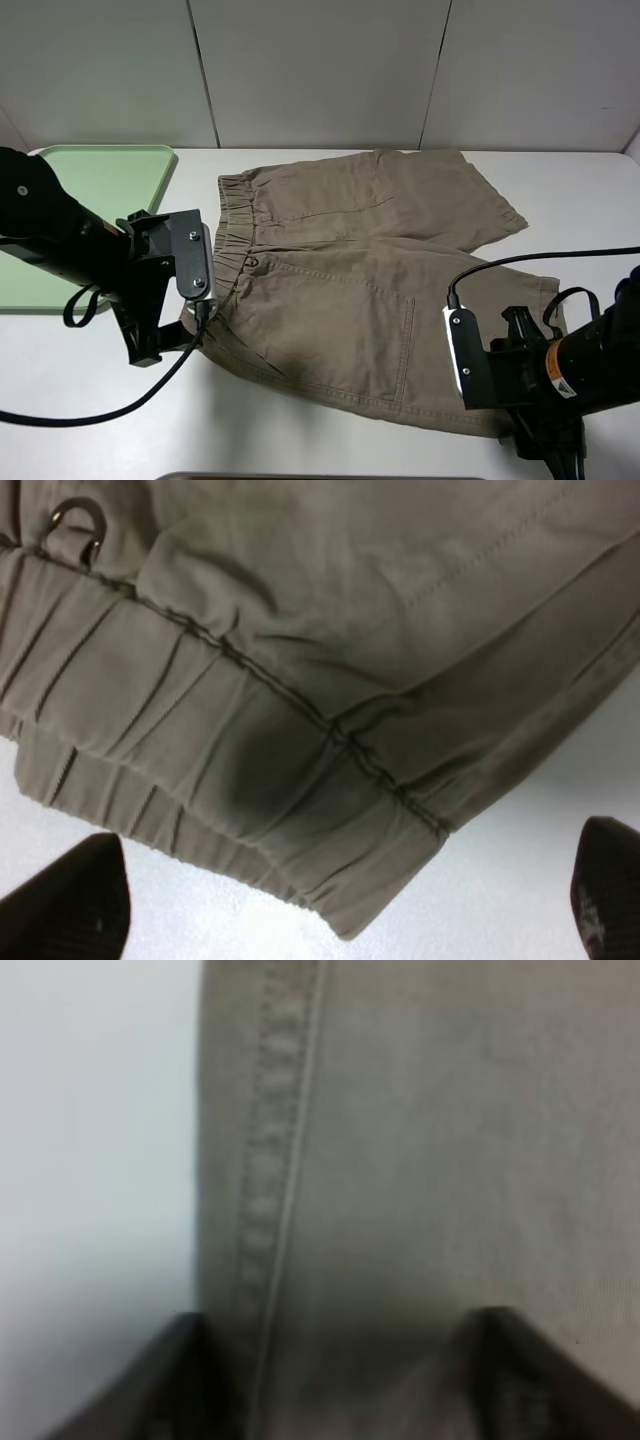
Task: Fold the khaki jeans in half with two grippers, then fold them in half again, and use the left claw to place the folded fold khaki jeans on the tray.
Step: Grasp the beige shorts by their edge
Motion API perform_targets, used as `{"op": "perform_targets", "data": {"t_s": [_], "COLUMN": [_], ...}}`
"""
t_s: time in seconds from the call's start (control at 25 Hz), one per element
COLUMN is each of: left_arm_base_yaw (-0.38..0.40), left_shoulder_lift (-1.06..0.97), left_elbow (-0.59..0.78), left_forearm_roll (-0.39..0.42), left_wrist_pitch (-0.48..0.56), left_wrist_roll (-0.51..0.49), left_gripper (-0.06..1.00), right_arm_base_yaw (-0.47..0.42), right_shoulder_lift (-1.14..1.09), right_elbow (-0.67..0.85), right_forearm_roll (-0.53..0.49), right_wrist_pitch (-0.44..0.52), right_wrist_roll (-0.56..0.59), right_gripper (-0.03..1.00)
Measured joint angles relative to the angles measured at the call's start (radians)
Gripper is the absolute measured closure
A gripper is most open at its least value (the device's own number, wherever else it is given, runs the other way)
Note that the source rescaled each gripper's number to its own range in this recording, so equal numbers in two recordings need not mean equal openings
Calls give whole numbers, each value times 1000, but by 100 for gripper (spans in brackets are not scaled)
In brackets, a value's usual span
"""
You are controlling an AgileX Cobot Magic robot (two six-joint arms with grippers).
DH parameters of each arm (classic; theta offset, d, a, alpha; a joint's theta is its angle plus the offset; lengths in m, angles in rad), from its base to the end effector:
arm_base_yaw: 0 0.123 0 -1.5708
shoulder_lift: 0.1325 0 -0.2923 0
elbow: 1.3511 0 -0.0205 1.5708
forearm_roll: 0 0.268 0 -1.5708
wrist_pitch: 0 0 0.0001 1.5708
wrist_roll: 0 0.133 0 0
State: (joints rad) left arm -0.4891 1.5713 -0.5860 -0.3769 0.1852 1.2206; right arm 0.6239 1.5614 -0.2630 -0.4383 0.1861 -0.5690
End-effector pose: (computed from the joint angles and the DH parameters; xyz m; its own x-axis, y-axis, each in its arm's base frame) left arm 0.2476 -0.1421 0.0994 -0.1379 0.9222 -0.3614 0.9102 0.2619 0.3209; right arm 0.1477 0.0934 0.0392 0.0500 -0.9980 -0.0374 -0.9787 -0.0415 -0.2012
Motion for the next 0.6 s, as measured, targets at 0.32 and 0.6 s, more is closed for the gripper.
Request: {"op": "perform_targets", "data": {"t_s": [0.32, 0.6], "left_arm_base_yaw": [0, 0], "left_shoulder_lift": [0, 65], "left_elbow": [0, 12], "left_forearm_roll": [20, 97], "left_wrist_pitch": [63, 0], "left_wrist_roll": [185, 248], "left_gripper": [7, 9], "right_arm_base_yaw": [0, 0], "right_shoulder_lift": [8, 8], "right_elbow": [3, 3], "right_forearm_roll": [-21, -24], "right_wrist_pitch": [-14, -16], "right_wrist_roll": [0, 2], "right_gripper": [62, 63]}}
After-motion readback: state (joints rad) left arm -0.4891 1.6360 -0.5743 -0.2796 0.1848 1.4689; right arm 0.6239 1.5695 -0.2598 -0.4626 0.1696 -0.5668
